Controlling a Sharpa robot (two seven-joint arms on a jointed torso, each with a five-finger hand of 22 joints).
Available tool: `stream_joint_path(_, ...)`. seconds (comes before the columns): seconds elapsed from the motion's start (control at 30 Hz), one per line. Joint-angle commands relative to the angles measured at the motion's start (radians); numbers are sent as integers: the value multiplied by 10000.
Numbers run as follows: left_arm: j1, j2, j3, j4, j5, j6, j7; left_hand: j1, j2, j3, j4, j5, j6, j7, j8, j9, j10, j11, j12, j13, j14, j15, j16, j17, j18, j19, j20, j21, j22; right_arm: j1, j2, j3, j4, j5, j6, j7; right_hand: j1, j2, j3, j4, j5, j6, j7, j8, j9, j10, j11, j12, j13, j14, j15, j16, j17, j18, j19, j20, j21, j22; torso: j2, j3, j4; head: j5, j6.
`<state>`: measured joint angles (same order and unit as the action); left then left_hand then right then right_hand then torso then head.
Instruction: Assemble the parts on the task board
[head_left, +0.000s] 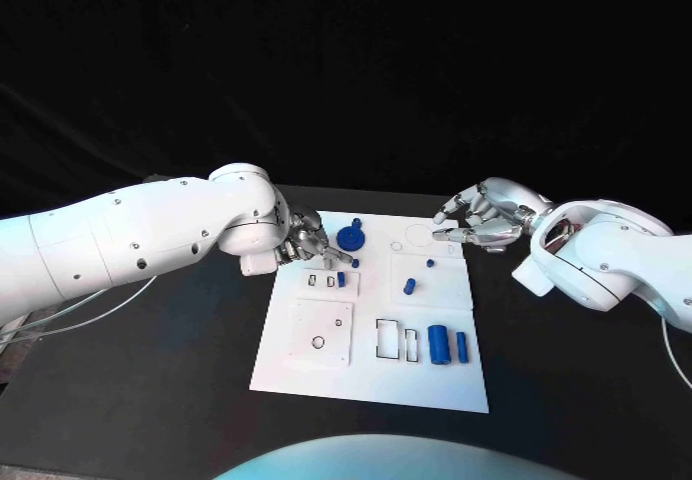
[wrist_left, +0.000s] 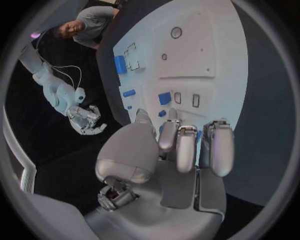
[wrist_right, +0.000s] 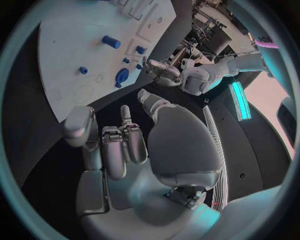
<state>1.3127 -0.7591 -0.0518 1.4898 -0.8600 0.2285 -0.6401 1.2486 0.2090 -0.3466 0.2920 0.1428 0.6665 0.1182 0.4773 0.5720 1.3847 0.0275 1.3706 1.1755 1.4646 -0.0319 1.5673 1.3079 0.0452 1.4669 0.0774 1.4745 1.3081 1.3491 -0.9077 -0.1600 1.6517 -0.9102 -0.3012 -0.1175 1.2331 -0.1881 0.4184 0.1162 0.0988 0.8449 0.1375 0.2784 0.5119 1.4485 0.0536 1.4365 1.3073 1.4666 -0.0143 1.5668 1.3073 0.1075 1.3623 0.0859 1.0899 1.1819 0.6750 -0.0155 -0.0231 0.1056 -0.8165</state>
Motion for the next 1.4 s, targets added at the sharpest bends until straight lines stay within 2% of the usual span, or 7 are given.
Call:
stream_joint_path(0.03, 17, 124, -5, -55, 97, 362, -206, 64, 49, -80, -2, -23, 56, 21, -55, -42, -2, 86, -1, -7, 1062, 63, 35, 2629, -66, 23, 66, 45, 962, 3, 8, 2, -27, -218, 183, -96, -47, -33, 4, 53, 53, -82, -13, -4, 19, -85, 5, -54, 896, 1042, -20, 40, 2635, 40, -48, 13, -50, -13, 8, -12, 0, 5, -9)
stream_joint_path(0.27, 17, 386, -56, -273, 146, 382, -229, 81, 166, -283, -11, -23, 344, -1, -132, -211, 30, 72, 19, 73, 1062, 60, 35, 2629, -73, 48, 74, 63, 1014, 6, 18, 2, -99, -223, 171, -125, -47, -33, 4, 53, 53, -82, -13, -4, 19, -85, 5, -54, 896, 1042, -20, 40, 2635, 40, -48, 13, -50, -13, 14, -20, -9, 4, -24)
stream_joint_path(0.53, 14, 605, -216, -524, 166, 375, -249, 152, 235, -374, -21, 23, 519, -25, -150, -288, 34, 54, 16, 91, 1062, 46, 35, 2629, -75, 56, 66, 68, 1032, 8, 15, 3, -125, -224, 135, -129, -50, -40, 4, 64, 55, -96, -10, 1, 26, -95, 8, -66, 882, 1042, -17, 40, 2635, 43, -55, 16, -68, -23, 20, -17, 2, 4, -70)
stream_joint_path(1.0, 11, 730, -301, -723, 219, 537, -286, 628, 399, -624, -37, 455, 1166, -154, -80, -466, 47, -56, -7, 147, 1062, -42, 35, 2629, -73, 51, -11, 50, 1050, 15, 6, 4, -135, -223, 144, -141, -52, -40, 5, 66, 56, -96, -10, 2, 27, -123, 9, -95, 846, 1042, -17, 40, 2635, 47, -64, 16, -88, -39, 28, -18, 1, -13, -168)
stream_joint_path(1.13, 10, 751, -305, -724, 232, 581, -291, 785, 451, -718, -43, 573, 1523, -254, 127, -422, 68, -138, -2, 196, 1062, -105, 35, 2629, -70, 48, -63, 41, 1054, 15, 19, 4, -148, -223, 163, -149, -54, -40, 7, 74, 58, -96, -10, 9, 32, -142, 9, -116, 822, 1042, -15, 40, 2635, 52, -73, 17, -111, -54, 19, -16, -1, -20, -192)
stream_joint_path(1.2, 9, 759, -306, -724, 236, 592, -293, 951, 479, -786, -54, 681, 1826, -371, 436, -272, 86, -236, -1, 234, 1062, -185, 35, 2629, -70, 51, -132, 37, 1066, 15, 25, 4, -156, -223, 172, -152, -54, -40, 7, 74, 58, -96, -10, 9, 32, -142, 9, -116, 822, 1042, -15, 40, 2635, 52, -73, 17, -111, -54, 19, -18, 3, -29, -204)
stream_joint_path(1.4, 9, 778, -307, -730, 241, 573, -292, 1104, 517, -810, -66, 743, 1856, -422, 593, -180, 88, -288, -14, 239, 1062, -234, 35, 2629, -73, 58, -183, 37, 1081, 15, 41, 4, -180, -223, 211, -165, -59, -34, 11, 85, 63, -90, -10, 20, 39, -142, 10, -116, 822, 1042, -14, 40, 2635, 58, -86, 19, -141, -76, 15, -10, 14, -28, -228)
